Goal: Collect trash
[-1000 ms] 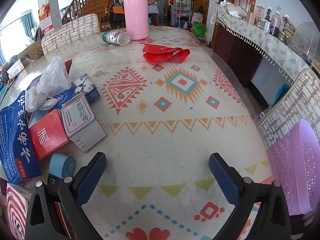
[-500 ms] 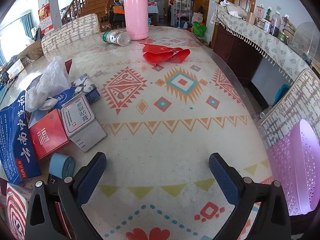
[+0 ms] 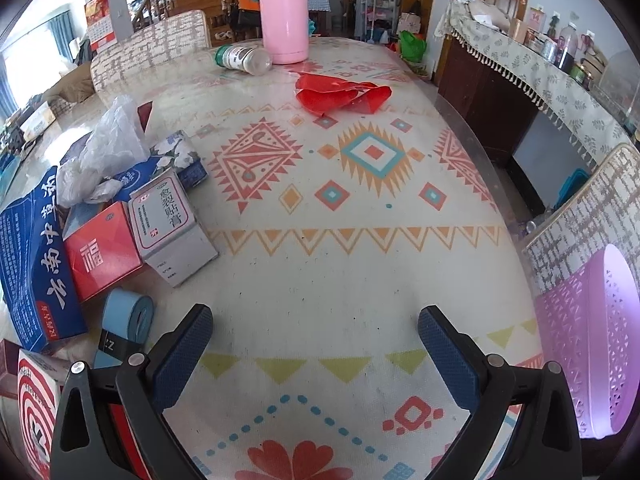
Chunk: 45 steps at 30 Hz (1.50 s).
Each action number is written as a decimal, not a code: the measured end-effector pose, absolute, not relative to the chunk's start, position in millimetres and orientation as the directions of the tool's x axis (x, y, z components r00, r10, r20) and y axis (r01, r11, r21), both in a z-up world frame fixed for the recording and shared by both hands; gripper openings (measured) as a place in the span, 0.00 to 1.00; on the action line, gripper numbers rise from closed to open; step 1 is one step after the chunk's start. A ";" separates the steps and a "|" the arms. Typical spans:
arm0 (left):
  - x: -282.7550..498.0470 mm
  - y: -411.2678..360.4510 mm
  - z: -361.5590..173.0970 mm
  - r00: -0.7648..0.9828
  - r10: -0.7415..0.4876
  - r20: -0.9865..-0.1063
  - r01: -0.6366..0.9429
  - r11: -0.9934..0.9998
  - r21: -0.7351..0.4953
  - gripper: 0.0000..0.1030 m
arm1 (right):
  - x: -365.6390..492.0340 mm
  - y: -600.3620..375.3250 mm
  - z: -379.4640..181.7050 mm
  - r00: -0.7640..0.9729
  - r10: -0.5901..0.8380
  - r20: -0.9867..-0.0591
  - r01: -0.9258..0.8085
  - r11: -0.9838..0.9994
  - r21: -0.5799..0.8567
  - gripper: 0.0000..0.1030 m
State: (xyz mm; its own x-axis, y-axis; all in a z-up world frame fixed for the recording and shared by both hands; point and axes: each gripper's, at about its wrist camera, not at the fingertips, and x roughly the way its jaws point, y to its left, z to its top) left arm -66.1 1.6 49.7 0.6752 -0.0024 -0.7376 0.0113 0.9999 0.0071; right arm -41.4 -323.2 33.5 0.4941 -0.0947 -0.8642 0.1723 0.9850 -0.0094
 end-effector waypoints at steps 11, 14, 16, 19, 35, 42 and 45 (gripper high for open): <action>-149.7 3.4 88.0 0.754 0.034 -0.656 -0.020 0.999 0.029 1.00 | -114.9 -316.5 83.0 0.677 -0.073 -0.732 0.120 0.993 0.012 0.94; -165.9 3.2 93.9 0.765 0.026 -0.644 -0.020 1.000 0.017 1.00 | -150.9 -308.5 99.8 0.766 -0.040 -0.642 0.091 0.995 0.045 0.96; -177.2 3.1 97.8 0.774 0.008 -0.634 -0.002 1.000 0.010 1.00 | -170.4 -307.3 103.4 0.795 0.017 -0.607 0.058 0.993 0.103 0.96; -195.1 -3.0 99.0 0.780 0.001 -0.625 0.023 0.999 0.031 1.00 | -182.7 -305.1 102.9 0.794 0.065 -0.605 0.039 0.987 0.156 0.96; -239.9 -32.3 82.0 0.791 -0.023 -0.612 0.124 0.985 0.123 1.00 | -233.0 -252.7 108.1 0.775 0.088 -0.625 -0.028 0.994 0.106 0.96; -235.6 -43.1 81.0 0.789 -0.057 -0.611 0.160 0.980 0.115 1.00 | -240.4 -272.5 110.8 0.800 0.006 -0.600 0.068 0.992 0.102 0.90; -228.8 -51.7 82.6 0.787 -0.070 -0.613 0.179 0.977 0.119 1.00 | -246.8 -324.2 121.6 0.796 -0.166 -0.582 0.221 0.975 0.025 0.90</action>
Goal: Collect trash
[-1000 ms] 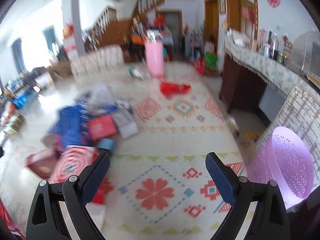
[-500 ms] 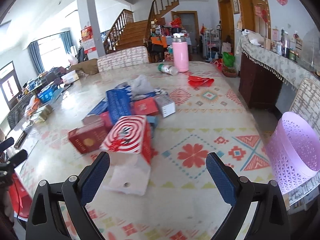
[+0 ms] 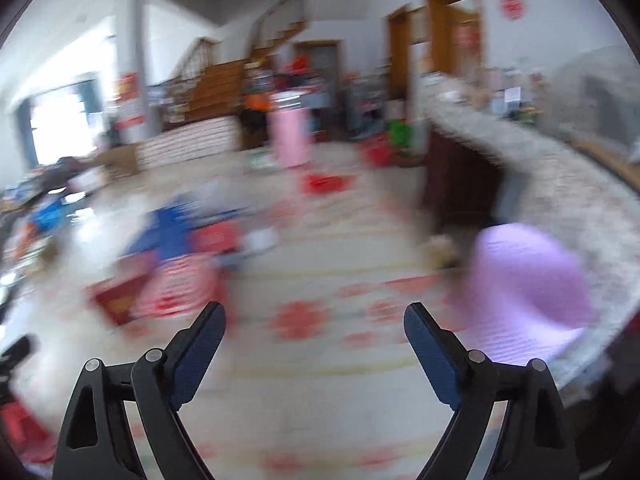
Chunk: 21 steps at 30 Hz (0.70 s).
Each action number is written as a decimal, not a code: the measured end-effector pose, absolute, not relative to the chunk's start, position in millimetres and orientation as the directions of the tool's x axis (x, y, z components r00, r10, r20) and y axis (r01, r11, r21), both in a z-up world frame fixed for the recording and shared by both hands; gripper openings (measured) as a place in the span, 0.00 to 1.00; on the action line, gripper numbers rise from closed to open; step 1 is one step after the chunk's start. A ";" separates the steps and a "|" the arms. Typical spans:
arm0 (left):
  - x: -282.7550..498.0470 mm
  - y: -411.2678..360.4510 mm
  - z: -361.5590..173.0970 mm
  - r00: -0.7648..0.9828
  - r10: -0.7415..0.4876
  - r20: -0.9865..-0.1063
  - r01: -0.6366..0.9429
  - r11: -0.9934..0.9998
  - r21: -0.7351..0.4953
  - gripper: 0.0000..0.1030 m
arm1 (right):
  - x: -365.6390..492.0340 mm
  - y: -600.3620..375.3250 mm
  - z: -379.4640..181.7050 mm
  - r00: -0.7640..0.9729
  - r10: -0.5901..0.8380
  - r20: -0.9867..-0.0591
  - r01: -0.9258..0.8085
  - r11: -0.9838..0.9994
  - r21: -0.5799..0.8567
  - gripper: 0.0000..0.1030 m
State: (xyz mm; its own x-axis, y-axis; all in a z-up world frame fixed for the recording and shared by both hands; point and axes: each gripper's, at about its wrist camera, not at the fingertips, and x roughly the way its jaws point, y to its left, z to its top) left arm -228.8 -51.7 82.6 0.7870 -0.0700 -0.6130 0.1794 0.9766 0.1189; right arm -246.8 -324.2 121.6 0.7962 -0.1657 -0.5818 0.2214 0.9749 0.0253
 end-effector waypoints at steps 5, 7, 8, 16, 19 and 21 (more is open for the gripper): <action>-209.0 -69.4 86.8 0.787 -0.104 -0.609 0.204 0.974 0.098 1.00 | -218.0 -432.3 113.4 0.680 -0.386 -0.623 0.376 0.913 -0.155 0.76; -201.2 -75.7 86.7 0.786 -0.107 -0.609 0.198 0.977 0.084 1.00 | -197.9 -459.7 97.1 0.641 -0.381 -0.667 0.361 0.916 -0.176 0.64; -197.0 -78.4 86.4 0.784 -0.107 -0.612 0.192 0.979 0.075 1.00 | -186.3 -472.4 86.2 0.625 -0.348 -0.699 0.338 0.928 -0.160 0.58; -179.4 -76.4 75.1 0.747 -0.108 -0.657 0.165 0.986 0.026 1.00 | -146.7 -511.7 44.2 0.569 -0.163 -0.806 0.288 0.958 0.009 0.08; -173.0 -71.5 72.7 0.737 -0.107 -0.668 0.150 0.989 0.008 1.00 | -146.1 -507.1 45.4 0.572 -0.126 -0.811 0.279 0.959 0.047 0.05; -171.6 -68.9 71.2 0.736 -0.108 -0.668 0.146 0.989 0.000 1.00 | -145.4 -504.7 45.9 0.576 -0.070 -0.814 0.268 0.957 0.108 0.05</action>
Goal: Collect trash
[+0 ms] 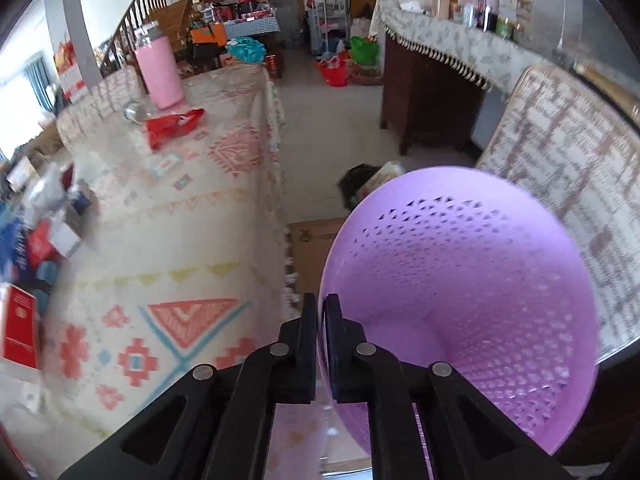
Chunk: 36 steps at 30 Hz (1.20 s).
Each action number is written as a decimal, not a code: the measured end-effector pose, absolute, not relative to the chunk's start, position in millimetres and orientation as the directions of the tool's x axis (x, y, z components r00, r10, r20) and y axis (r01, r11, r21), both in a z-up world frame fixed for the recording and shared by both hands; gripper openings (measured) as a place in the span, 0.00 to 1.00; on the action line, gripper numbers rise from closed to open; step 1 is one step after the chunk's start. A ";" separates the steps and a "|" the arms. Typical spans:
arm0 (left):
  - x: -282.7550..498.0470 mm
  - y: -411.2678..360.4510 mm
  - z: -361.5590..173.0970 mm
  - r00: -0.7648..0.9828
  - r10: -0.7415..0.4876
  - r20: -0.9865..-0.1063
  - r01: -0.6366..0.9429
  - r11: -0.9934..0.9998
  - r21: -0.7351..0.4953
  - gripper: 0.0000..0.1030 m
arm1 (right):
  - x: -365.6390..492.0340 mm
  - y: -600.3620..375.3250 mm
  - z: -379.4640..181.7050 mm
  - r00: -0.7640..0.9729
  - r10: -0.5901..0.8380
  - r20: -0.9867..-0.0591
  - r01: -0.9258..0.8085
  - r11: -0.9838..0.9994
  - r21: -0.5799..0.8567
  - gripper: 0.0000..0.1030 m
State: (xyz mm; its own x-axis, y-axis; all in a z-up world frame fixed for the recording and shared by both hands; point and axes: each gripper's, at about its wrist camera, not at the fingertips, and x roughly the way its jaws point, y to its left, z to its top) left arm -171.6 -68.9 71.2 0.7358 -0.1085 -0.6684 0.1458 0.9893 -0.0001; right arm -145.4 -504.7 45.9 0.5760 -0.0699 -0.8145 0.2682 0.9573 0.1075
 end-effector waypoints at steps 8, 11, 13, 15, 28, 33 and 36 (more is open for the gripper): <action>-171.8 -60.2 66.5 0.733 -0.115 -0.671 0.151 0.989 -0.004 1.00 | -143.5 -478.4 51.8 0.594 -0.004 -0.804 0.231 0.959 0.165 0.05; -171.3 -55.7 63.9 0.734 -0.111 -0.670 0.148 0.989 -0.001 1.00 | -143.6 -473.6 51.9 0.592 -0.030 -0.806 0.232 0.963 0.135 0.06; -169.6 -52.3 62.9 0.734 -0.106 -0.671 0.147 0.989 0.004 1.00 | -148.9 -467.5 60.9 0.605 -0.087 -0.791 0.247 0.965 0.083 0.14; -166.2 -48.0 63.2 0.735 -0.097 -0.671 0.141 0.990 0.012 1.00 | -157.1 -461.3 74.4 0.624 -0.137 -0.769 0.256 0.966 0.036 0.38; -120.5 -62.0 63.7 0.699 -0.258 -0.667 0.361 0.932 0.019 1.00 | -184.8 -299.2 100.3 0.669 0.340 -0.661 -0.184 0.937 0.295 0.91; -108.8 -91.5 48.7 0.668 -0.260 -0.697 0.463 0.879 0.116 1.00 | -176.4 -252.1 97.2 0.678 0.351 -0.646 -0.222 0.936 0.275 0.91; -102.4 -100.4 36.6 0.643 -0.259 -0.721 0.488 0.864 0.125 1.00 | -166.5 -231.1 93.7 0.692 0.302 -0.656 -0.211 0.953 0.215 0.91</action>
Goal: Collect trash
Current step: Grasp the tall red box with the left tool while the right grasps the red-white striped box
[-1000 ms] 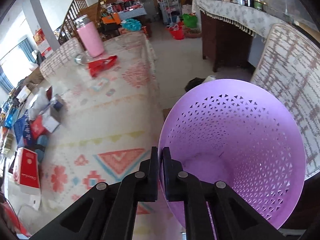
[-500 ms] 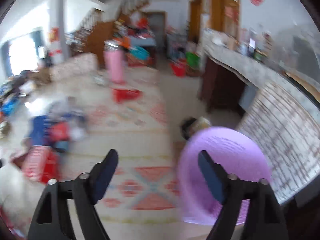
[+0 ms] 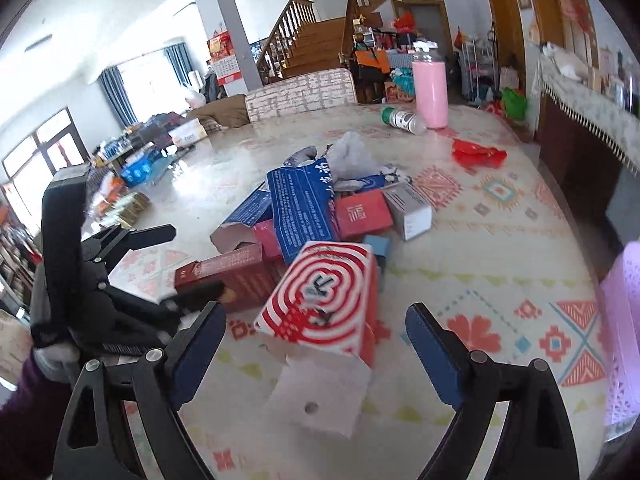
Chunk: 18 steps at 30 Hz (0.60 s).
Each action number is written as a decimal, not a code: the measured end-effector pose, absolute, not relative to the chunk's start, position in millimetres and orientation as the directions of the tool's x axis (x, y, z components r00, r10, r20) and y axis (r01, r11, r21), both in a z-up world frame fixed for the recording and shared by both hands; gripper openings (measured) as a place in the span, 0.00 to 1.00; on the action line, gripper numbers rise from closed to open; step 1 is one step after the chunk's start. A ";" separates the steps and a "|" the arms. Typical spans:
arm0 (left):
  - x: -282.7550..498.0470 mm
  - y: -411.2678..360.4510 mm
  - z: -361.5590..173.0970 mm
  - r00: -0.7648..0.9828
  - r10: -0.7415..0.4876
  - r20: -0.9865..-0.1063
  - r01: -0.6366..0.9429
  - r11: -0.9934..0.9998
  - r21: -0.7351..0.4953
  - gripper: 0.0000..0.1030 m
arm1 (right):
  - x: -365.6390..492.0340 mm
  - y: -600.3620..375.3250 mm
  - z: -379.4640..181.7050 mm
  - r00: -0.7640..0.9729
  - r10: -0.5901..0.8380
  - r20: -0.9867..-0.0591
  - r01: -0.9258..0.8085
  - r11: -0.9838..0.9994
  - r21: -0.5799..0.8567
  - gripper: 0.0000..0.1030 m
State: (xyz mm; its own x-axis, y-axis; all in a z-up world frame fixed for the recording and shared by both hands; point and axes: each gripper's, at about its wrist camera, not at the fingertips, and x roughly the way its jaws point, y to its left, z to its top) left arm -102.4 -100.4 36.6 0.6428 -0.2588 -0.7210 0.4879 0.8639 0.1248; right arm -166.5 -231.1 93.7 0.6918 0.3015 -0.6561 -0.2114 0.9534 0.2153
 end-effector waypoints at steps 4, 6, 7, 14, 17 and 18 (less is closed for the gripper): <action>-97.5 -102.5 28.3 0.601 -0.302 -0.740 0.517 0.853 0.072 0.74 | -153.2 -218.6 82.0 0.691 0.250 -0.678 -0.175 0.968 0.179 0.91; -94.0 -102.8 23.3 0.562 -0.320 -0.762 0.528 0.849 0.032 0.48 | -149.0 -218.5 77.5 0.686 0.243 -0.686 -0.158 0.970 0.185 0.91; -93.6 -102.2 21.3 0.550 -0.324 -0.770 0.527 0.850 0.019 0.32 | -146.1 -219.4 74.7 0.679 0.245 -0.692 -0.151 0.969 0.195 0.90; -96.7 -88.1 28.0 0.541 -0.321 -0.777 0.455 0.889 -0.051 0.20 | -134.7 -250.2 68.1 0.626 0.351 -0.696 -0.098 0.921 0.377 0.69; -107.4 -85.1 42.6 0.556 -0.336 -0.760 0.447 0.892 -0.067 0.20 | -133.0 -268.1 68.2 0.605 0.411 -0.682 -0.053 0.876 0.480 0.68; -109.1 -85.1 48.1 0.559 -0.339 -0.757 0.446 0.892 -0.071 0.20 | -132.3 -275.3 68.8 0.600 0.437 -0.671 -0.039 0.853 0.520 0.68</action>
